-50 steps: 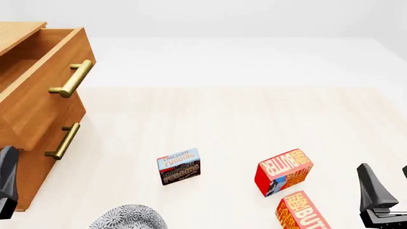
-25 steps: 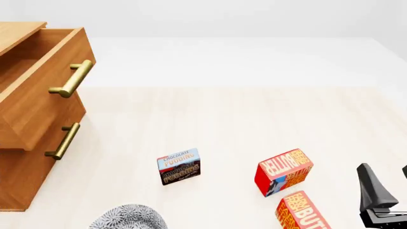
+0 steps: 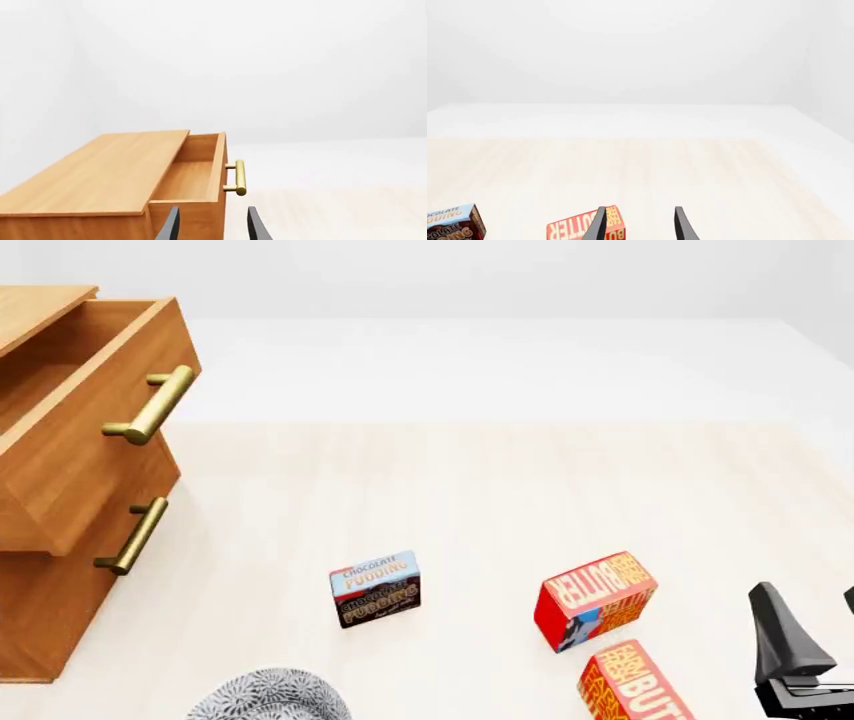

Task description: Put the chocolate pudding in the top drawer of the cabinet and close it.

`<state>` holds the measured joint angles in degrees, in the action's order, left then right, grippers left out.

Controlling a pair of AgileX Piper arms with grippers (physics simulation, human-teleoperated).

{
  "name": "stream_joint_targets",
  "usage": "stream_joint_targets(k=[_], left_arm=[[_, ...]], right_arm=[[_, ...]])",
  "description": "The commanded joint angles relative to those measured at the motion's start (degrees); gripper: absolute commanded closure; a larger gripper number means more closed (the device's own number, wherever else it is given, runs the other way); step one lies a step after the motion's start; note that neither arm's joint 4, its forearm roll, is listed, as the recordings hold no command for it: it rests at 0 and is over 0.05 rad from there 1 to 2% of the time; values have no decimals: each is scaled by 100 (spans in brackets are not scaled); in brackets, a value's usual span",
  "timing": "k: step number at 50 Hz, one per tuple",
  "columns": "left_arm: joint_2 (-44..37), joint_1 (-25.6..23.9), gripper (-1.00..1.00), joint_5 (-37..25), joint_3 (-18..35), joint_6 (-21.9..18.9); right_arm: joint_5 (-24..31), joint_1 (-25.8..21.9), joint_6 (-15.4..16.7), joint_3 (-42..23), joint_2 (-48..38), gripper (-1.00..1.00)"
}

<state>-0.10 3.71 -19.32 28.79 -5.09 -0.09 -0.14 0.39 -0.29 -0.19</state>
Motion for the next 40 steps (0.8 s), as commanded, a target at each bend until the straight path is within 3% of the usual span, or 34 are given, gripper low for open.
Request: stream_joint_targets(k=[1,15,18,24,34,40], left_arm=[[-166,-46,-100,-283,424,-4],[-521,-126,-100,-312,762,-134],[-896,-211,-100,-380,991,324],[-1123,-351,-100,-384,1300,22],[-1669,-180,-100,-421,1581,194],[-1880,-329,-100,-419,1609,228]], right_arm=[[2,-1,1,0,2,-100],[2,0,0,0,2,-100],[3,0,-2,0,1,-100],[3,-1,-4,0,1,-100],[2,-3,1,1,2,-100],[1,-3,1,1,2,-100]])
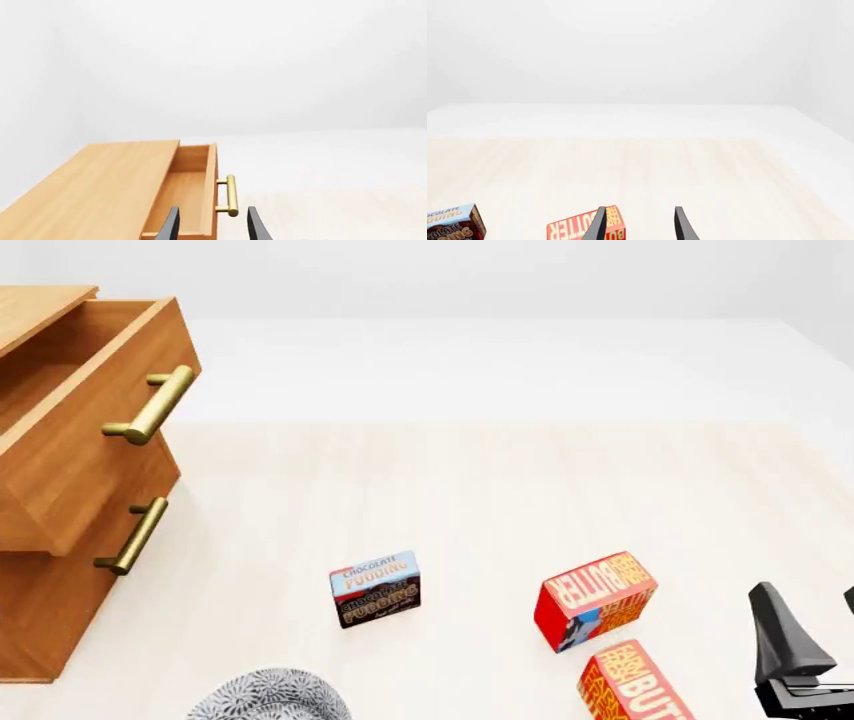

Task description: Put the chocolate pudding in the top drawer of the cabinet and close it.

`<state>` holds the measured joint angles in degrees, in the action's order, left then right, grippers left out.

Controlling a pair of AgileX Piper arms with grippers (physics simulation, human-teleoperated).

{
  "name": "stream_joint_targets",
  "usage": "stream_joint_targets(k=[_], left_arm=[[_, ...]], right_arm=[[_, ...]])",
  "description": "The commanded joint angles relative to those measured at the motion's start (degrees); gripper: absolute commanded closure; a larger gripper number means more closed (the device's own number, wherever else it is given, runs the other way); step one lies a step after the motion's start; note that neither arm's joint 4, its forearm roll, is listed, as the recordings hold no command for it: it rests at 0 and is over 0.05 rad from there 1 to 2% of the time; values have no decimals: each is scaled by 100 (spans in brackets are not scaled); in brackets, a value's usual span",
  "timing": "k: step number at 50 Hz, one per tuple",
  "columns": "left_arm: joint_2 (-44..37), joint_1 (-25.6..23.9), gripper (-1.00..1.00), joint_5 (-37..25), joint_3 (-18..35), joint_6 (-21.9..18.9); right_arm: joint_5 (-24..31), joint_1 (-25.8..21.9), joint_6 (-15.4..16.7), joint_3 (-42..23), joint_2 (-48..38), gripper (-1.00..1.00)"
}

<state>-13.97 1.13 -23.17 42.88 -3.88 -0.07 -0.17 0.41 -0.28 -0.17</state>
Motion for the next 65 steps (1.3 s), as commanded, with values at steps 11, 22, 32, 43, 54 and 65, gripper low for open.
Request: stream_joint_targets(k=[11,22,32,43,54,65], left_arm=[[-1070,154,-100,-412,772,222],[-1471,241,-100,-688,1103,165],[-2009,190,-100,-1357,1941,-148],[-2411,216,-100,-1758,2239,-560],[-2880,-131,-100,-2695,2915,-381],[-3168,-126,-100,-3507,3641,-225]], right_arm=[[-8,-2,2,4,-4,-100],[-20,-3,1,7,-13,-100],[-15,-4,3,6,-8,-100],[-9,-3,-4,5,-6,-100],[-8,-4,0,4,-2,-100],[-3,-4,-2,4,2,-100]])
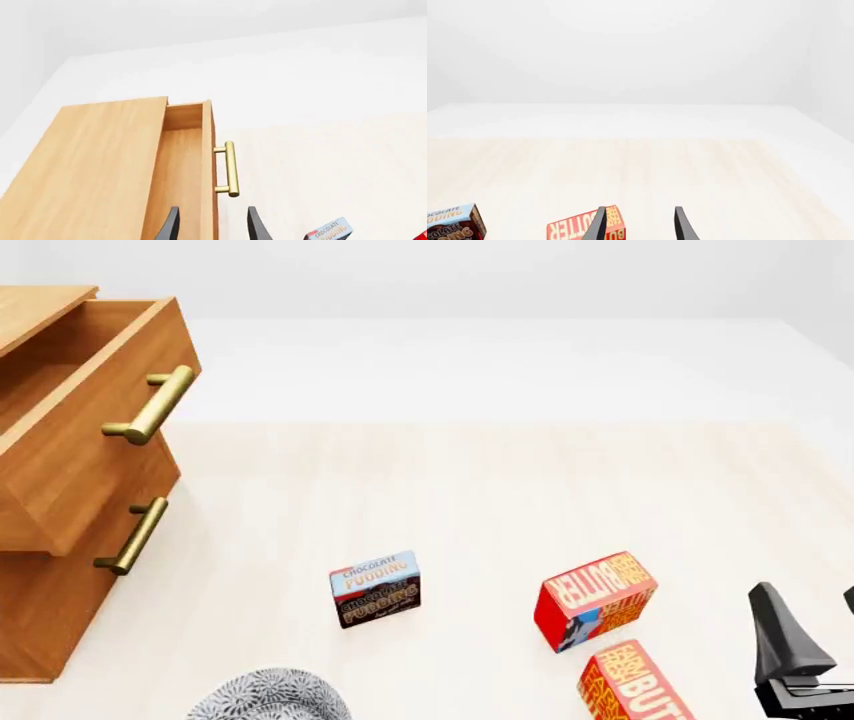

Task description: Put the chocolate pudding in the top drawer of the cabinet and close it.

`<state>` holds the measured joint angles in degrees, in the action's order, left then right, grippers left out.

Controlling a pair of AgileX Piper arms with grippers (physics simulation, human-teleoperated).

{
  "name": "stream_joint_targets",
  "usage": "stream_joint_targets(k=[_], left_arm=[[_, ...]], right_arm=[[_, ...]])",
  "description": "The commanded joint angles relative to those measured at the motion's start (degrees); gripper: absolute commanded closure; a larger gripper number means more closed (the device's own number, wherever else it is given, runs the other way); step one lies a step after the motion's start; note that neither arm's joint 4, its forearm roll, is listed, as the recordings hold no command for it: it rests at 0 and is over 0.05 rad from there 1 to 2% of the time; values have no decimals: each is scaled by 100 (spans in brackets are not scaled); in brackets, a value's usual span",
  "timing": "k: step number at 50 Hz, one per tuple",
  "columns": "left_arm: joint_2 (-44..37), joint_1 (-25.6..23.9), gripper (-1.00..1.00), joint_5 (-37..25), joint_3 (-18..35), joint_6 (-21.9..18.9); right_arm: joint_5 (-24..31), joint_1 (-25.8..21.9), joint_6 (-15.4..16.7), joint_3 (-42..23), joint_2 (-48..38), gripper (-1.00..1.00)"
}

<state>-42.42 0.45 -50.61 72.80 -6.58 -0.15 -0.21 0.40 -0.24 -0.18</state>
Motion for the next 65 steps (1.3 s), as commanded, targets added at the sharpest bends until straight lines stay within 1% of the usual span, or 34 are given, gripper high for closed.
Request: stream_joint_targets(k=[1,5,8,11,13,16,18,19,20,21,22,25,26,27,29,32,34,39,46,47,48,55,58,65], left_arm=[[-324,-58,-100,-766,651,45],[-539,-64,-100,-975,796,-38],[-709,10,-100,-1069,760,-41],[-842,-28,-100,-1219,856,99],[-880,30,-100,-1278,904,93],[-933,108,-100,-1319,814,38],[-998,35,-100,-1337,748,212],[-1031,74,-100,-1336,735,187],[-1060,276,-100,-1313,692,-43],[-1111,269,-100,-1329,675,-51],[-1188,144,-100,-1385,704,126],[-1272,208,-100,-1395,735,97],[-1301,154,-100,-1415,734,160],[-1341,203,-100,-1436,715,60],[-1387,140,-100,-1490,790,138],[-1495,162,-100,-1572,946,133],[-1574,89,-100,-1631,1018,233],[-1632,15,-100,-1685,1090,325],[-1725,-105,-100,-1536,828,450],[-1680,-231,-100,-1509,788,464],[-1675,-244,-100,-1504,720,487],[-1699,-215,-100,-1390,527,496],[-1725,-127,-100,-1288,397,472],[-1716,-25,-100,-1268,343,455]], right_arm=[[4,0,-1,-1,4,-100],[6,-1,1,-1,6,-100],[8,-1,0,-1,8,-100],[9,-1,1,0,10,-100],[9,-1,2,1,11,-100],[7,-2,3,3,12,-100],[7,-2,2,4,13,-100],[7,-2,1,5,13,-100],[6,-2,2,5,13,-100],[5,-2,2,6,13,-100],[6,-2,1,6,13,-100],[6,-2,0,6,12,-100],[5,-2,1,6,12,-100],[6,-2,0,6,12,-100],[5,-2,1,5,11,-100],[6,-3,1,3,9,-100],[5,-3,1,2,8,-100],[5,-3,1,0,5,-100],[2,-3,1,-3,-1,-100],[2,-3,0,-4,-1,-100],[2,-4,0,-4,-2,-100],[1,-3,0,-4,-3,-100],[1,-3,-1,-4,-4,-100],[1,-4,1,-4,-4,-100]])
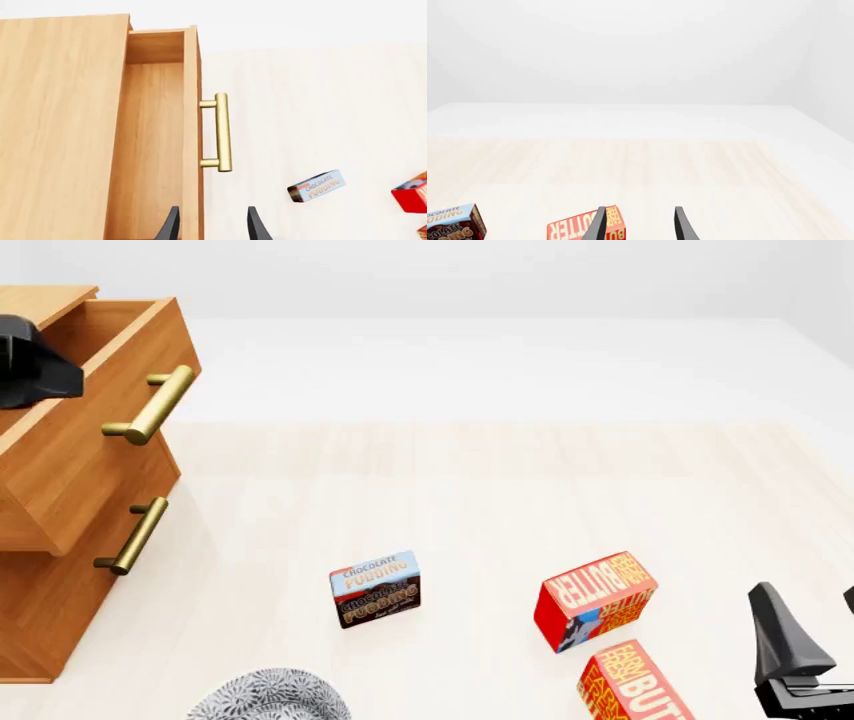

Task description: Put the chocolate pudding in the top drawer of the cabinet and close it.

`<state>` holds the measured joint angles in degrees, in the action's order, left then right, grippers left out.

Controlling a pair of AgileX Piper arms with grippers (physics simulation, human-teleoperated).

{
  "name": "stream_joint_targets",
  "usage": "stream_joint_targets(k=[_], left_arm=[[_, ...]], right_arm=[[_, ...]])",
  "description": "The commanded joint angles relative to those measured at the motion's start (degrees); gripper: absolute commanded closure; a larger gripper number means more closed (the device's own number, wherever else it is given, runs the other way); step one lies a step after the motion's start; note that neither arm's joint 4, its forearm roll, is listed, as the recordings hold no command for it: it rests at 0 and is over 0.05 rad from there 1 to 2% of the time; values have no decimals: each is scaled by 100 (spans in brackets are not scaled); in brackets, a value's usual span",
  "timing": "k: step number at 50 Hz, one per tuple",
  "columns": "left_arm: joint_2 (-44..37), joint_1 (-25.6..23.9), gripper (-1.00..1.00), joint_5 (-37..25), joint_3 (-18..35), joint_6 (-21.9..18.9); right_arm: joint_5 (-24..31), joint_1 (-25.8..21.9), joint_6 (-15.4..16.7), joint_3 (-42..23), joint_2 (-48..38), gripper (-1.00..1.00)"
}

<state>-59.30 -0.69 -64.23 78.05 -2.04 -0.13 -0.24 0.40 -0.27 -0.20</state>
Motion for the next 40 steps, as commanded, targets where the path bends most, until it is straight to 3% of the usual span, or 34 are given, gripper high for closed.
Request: stream_joint_targets(k=[1,7,22,40], left_arm=[[-25,91,-100,88,-186,1],[-29,142,-100,93,-162,-41],[-42,216,-100,488,-693,-145],[-152,188,-100,827,-1024,9]], right_arm=[[-1,0,0,-1,-1,-100],[0,-1,0,-1,-2,-100],[-1,0,2,-1,-1,-100],[-1,1,0,-1,-1,-100]])
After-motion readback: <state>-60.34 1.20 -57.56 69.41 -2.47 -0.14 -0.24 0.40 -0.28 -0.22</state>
